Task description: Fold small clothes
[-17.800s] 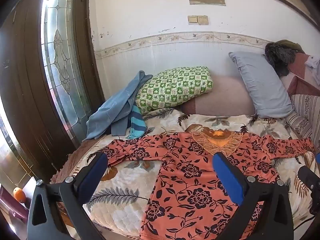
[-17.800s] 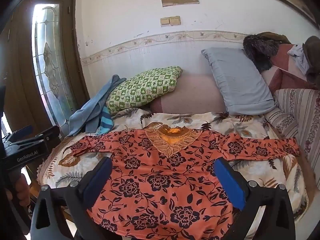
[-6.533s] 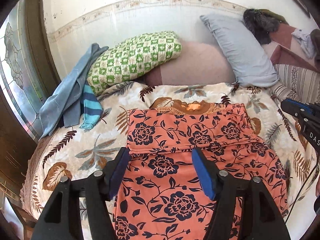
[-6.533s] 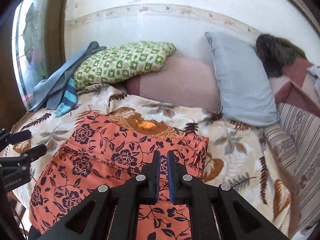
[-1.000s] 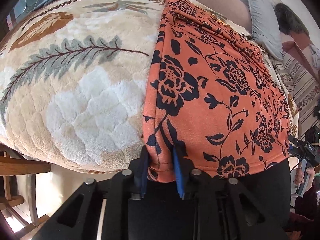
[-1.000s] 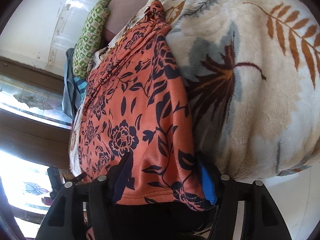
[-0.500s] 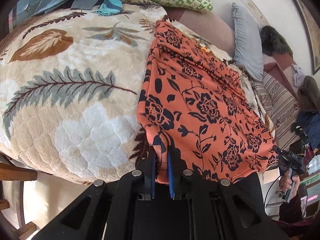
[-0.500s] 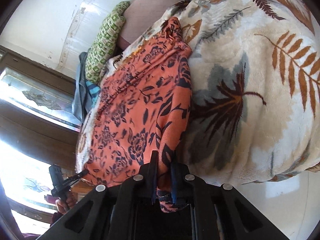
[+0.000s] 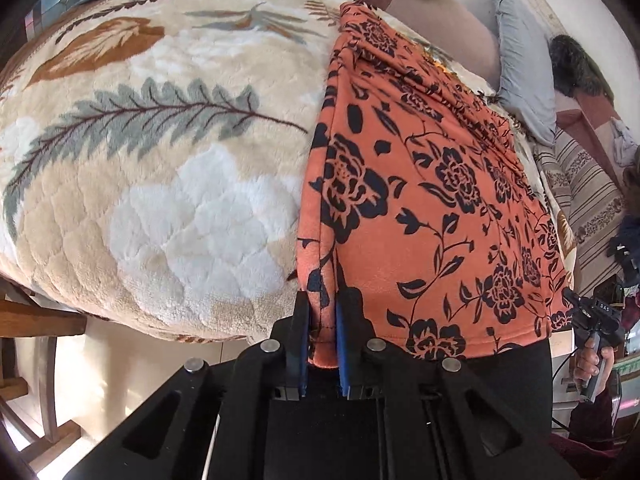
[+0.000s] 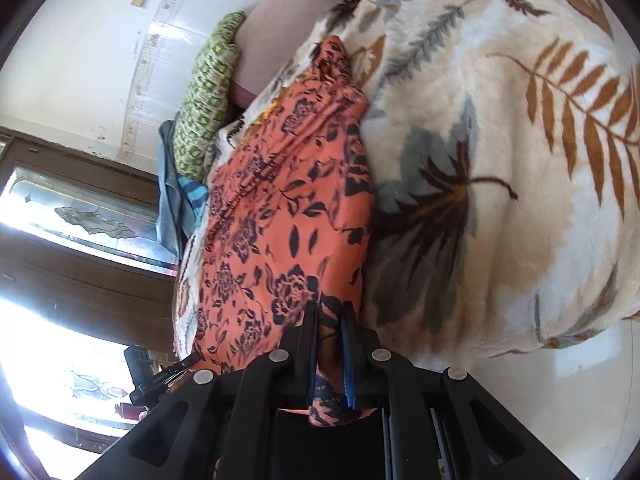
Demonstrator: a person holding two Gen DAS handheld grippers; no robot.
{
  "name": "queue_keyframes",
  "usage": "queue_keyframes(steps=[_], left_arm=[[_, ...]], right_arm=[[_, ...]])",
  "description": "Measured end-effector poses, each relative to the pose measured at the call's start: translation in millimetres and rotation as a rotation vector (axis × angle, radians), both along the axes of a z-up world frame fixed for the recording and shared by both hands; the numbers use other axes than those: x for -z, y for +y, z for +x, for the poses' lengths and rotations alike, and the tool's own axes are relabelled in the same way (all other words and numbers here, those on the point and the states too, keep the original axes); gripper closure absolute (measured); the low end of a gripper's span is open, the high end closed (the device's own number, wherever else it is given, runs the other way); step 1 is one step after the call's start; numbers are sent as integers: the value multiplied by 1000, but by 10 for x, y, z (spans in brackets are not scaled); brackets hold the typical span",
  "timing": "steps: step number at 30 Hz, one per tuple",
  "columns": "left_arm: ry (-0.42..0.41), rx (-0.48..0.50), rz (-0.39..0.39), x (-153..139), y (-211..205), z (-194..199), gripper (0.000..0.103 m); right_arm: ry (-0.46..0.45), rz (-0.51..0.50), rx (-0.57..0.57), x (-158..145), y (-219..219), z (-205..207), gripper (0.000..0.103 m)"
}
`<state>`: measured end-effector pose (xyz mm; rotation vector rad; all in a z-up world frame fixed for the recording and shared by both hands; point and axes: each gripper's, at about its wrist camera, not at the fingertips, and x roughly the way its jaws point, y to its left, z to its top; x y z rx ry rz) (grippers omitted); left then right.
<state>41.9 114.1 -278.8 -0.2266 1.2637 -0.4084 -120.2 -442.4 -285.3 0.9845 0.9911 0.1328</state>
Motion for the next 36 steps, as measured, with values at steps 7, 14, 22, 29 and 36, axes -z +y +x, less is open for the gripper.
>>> queue_keyframes(steps=[7, 14, 22, 29, 36], left_arm=[[1, 29, 7, 75, -96, -3, 45], [-35, 72, 21, 85, -170, -23, 88], [-31, 51, -61, -41, -25, -28, 94], [-89, 31, -172, -506, 119, 79, 94], [-135, 5, -238, -904, 133, 267, 94]], right_arm=[[12, 9, 34, 247, -180, -127, 72], [-21, 27, 4, 380, -75, -90, 47], [-1, -143, -98, 10, 160, -89, 97], [-164, -26, -63, -661, 4, -49, 97], [-180, 78, 14, -603, -61, 106, 97]])
